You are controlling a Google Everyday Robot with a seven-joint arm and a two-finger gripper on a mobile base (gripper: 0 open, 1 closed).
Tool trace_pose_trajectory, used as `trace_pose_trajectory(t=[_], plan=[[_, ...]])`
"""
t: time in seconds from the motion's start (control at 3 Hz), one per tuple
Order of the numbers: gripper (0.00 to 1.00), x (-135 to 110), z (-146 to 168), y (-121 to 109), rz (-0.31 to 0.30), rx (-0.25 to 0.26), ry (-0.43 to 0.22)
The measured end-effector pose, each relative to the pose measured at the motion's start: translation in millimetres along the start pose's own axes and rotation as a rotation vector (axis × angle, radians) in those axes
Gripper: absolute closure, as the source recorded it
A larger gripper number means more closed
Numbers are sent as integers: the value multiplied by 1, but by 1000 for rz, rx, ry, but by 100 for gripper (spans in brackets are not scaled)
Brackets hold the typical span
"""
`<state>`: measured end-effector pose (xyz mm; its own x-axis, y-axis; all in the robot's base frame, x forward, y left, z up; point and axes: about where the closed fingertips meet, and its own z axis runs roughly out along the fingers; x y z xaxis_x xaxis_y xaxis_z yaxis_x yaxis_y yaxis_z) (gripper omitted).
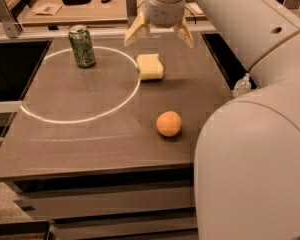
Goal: Move sponge near green can
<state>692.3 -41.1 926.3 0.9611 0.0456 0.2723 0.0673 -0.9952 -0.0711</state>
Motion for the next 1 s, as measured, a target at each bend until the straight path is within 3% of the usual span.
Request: trace_pose_trajectory(t=[0.33, 0.67, 1.0], plan=[[0, 11, 26, -5, 130, -1, -7], [0, 12, 42, -4, 320, 69, 7], [0, 12, 53, -9, 412, 111, 4]])
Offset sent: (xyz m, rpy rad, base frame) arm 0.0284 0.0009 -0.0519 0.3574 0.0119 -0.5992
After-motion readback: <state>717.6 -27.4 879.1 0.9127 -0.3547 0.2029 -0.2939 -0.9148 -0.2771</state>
